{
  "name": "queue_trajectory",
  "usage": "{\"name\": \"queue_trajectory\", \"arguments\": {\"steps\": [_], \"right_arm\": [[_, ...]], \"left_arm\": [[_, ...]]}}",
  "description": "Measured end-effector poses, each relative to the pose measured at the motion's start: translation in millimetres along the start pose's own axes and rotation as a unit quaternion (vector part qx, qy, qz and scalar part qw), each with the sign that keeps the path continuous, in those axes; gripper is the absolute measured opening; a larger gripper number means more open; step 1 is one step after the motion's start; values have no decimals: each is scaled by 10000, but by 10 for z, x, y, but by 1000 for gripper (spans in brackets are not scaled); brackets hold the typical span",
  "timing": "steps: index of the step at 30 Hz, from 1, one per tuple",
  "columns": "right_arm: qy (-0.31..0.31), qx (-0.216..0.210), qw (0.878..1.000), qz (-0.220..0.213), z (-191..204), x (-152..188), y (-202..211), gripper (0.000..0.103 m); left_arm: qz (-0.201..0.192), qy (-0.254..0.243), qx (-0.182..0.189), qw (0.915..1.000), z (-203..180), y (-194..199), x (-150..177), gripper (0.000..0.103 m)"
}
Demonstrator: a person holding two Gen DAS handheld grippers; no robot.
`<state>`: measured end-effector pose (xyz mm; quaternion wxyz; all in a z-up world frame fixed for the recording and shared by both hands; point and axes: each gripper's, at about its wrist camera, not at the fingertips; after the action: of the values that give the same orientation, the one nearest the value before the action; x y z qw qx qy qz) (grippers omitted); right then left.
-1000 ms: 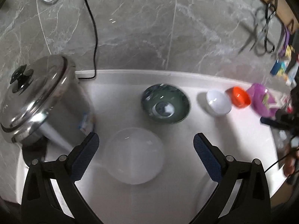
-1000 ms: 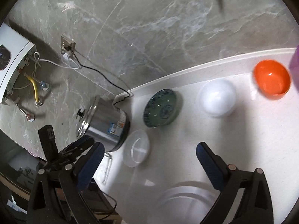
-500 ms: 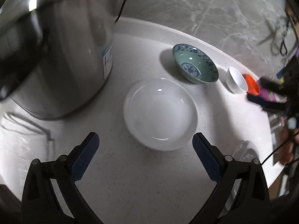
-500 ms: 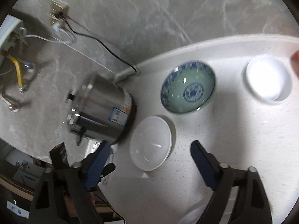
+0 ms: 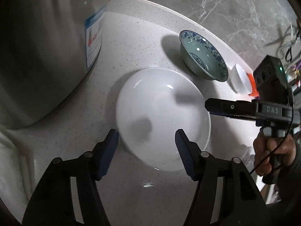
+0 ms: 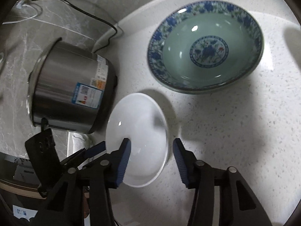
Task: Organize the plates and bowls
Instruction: 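Close both grippers on the small white plate rim, then lift the small white plate with both grippers and carry it over the plate stack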
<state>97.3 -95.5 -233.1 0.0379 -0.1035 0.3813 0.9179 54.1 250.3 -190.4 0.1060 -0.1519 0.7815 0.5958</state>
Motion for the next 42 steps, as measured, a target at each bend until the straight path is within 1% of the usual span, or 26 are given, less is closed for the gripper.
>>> {"name": "queue_trajectory", "arguments": {"steps": [2, 4, 9, 10, 12, 14, 15, 16, 17, 18, 19, 20, 21, 26, 28, 30, 33, 42], "right_arm": [[-31, -14, 10000, 21, -22, -19, -18, 50], [-24, -8, 10000, 69, -39, -44, -69, 49], [38, 37, 9999, 156, -50, -53, -148, 49], [49, 64, 9998, 166, -54, -52, -153, 47], [55, 37, 9998, 176, -62, -54, -166, 42], [81, 74, 9998, 176, -53, -65, -178, 40], [112, 112, 9997, 182, -44, -71, -184, 37], [141, 152, 9996, 192, -39, -77, -185, 36], [161, 205, 9995, 199, -33, -78, -185, 31], [172, 249, 9993, 215, -30, -81, -191, 25], [168, 284, 9992, 239, -33, -82, -202, 22], [157, 305, 9991, 257, -42, -83, -211, 17], [135, 317, 9991, 264, -53, -85, -218, 14], [111, 376, 9989, 268, -66, -95, -217, 10], [112, 436, 9987, 257, -65, -96, -211, 9], [161, 520, 9982, 254, -55, -94, -203, 8], [193, 628, 9975, 244, -53, -87, -183, 8], [201, 722, 9970, 175, -35, -9, -108, 8]], "left_arm": [[12, 8, -35, 10000, -45, -34, -65, 60], [27, 47, -151, 9999, -70, -85, -101, 60], [18, -18, -397, 9992, -108, -124, -117, 60], [23, -18, -428, 9991, -118, -142, -124, 56], [68, -9, -509, 9987, -128, -181, -145, 52], [118, 13, -546, 9984, -124, -220, -166, 52], [164, 9, -553, 9983, -129, -249, -175, 47], [198, 9, -551, 9983, -130, -272, -178, 39], [224, 20, -541, 9983, -119, -283, -172, 36], [259, 42, -520, 9983, -108, -299, -173, 33], [278, 60, -521, 9982, -101, -312, -173, 30], [274, 83, -517, 9983, -83, -313, -169, 30], [274, 94, -506, 9983, -76, -316, -176, 28], [271, 141, -471, 9984, -37, -332, -204, 22], [254, 193, -452, 9985, -7, -330, -208, 15], [254, 219, -414, 9986, 25, -326, -199, 11], [252, 173, -379, 9988, 13, -342, -189, 10], [187, 100, -297, 9993, -61, -270, -212, 10]]}}
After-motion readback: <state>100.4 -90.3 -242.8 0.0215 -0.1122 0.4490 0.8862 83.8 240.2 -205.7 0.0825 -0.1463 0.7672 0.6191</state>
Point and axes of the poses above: each gripper's, at about its wrist camera, not at the fingertips, and y roughly against the way its jaws point, z to its left, x to its underside, and after that the axes turned 5 degrees about -x, right-handed
